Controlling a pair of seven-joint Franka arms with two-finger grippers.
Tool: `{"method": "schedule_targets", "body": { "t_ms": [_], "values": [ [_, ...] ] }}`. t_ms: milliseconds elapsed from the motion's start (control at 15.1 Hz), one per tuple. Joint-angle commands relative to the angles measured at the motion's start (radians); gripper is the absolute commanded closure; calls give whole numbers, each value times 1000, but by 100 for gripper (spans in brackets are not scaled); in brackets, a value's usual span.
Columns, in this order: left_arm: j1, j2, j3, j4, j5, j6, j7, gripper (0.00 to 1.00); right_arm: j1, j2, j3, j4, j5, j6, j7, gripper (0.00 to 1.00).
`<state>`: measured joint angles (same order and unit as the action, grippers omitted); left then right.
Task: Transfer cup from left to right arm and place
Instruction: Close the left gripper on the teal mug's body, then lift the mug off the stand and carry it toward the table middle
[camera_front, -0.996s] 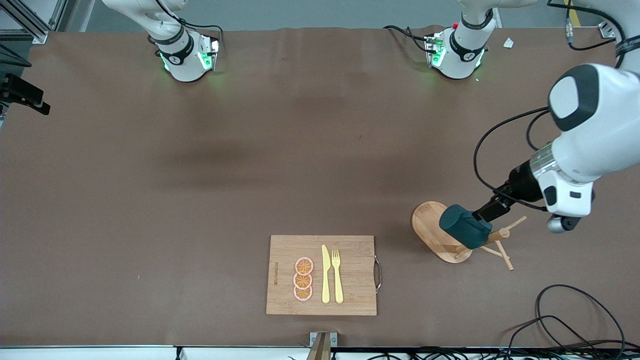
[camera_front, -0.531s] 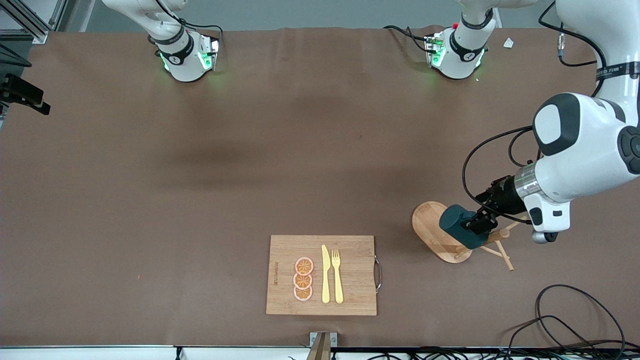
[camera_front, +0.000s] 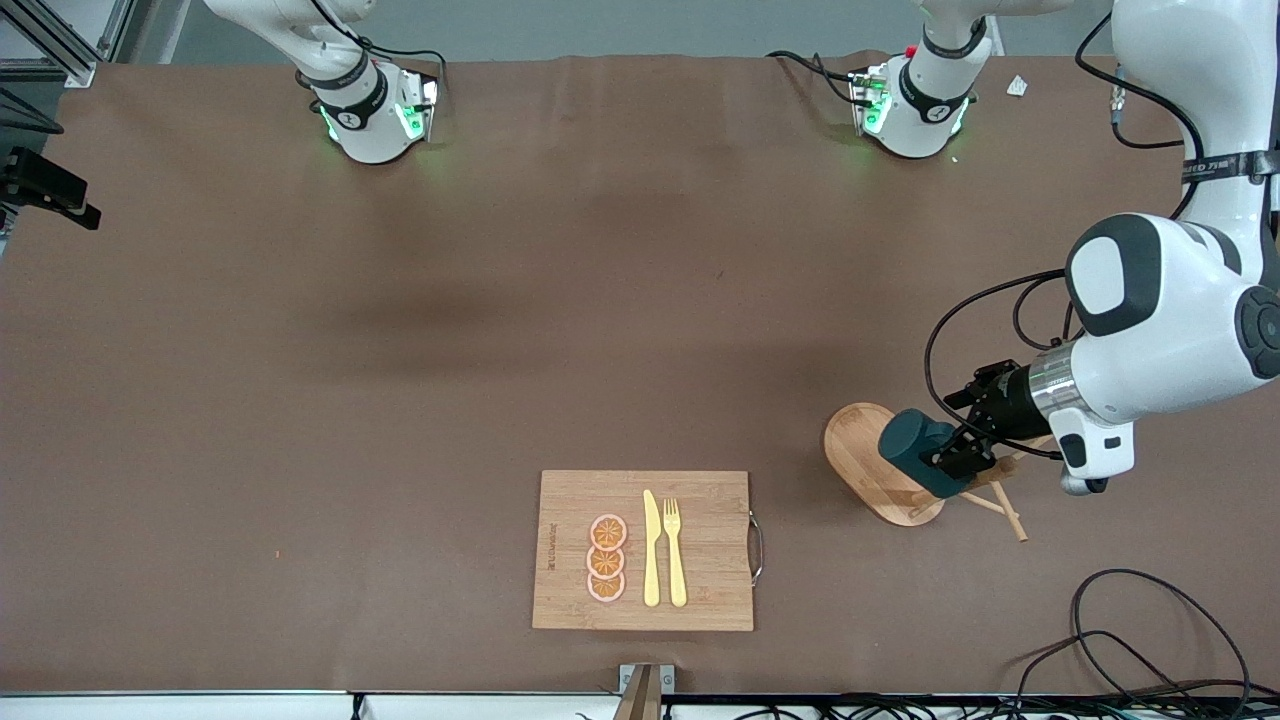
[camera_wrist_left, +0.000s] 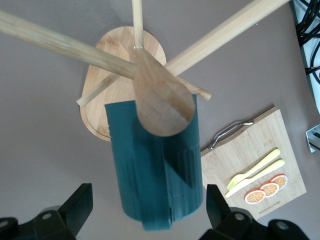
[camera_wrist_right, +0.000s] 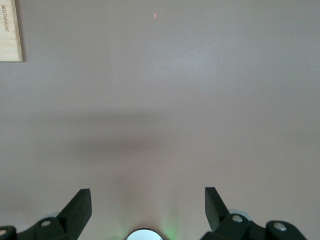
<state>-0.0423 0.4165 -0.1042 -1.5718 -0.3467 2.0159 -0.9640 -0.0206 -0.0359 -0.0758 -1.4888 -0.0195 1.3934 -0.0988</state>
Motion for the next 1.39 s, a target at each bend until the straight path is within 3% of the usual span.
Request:
{"method": "schedule_targets", "body": {
  "t_ms": [0,531,797,1062,1328],
  "values": [
    [1,28,-3,18,-25,12,-10,0,-13,-33,14,-30,-16,6,2,0],
    [12,65,-3,22,-69,46,-4,14,-13,-33,14,-30,-16,6,2,0],
    [12,67,-3,22,-69,46,-6,26,-13,-33,14,-30,-16,4,2,0],
    [13,62,-3,26,-75,44,-13,44,-13,-33,14,-30,-16,4,2,0],
    [12,44,-3,35,-74,32,-45,49,-13,-33,13,-30,-16,4,2,0]
  ]
}}
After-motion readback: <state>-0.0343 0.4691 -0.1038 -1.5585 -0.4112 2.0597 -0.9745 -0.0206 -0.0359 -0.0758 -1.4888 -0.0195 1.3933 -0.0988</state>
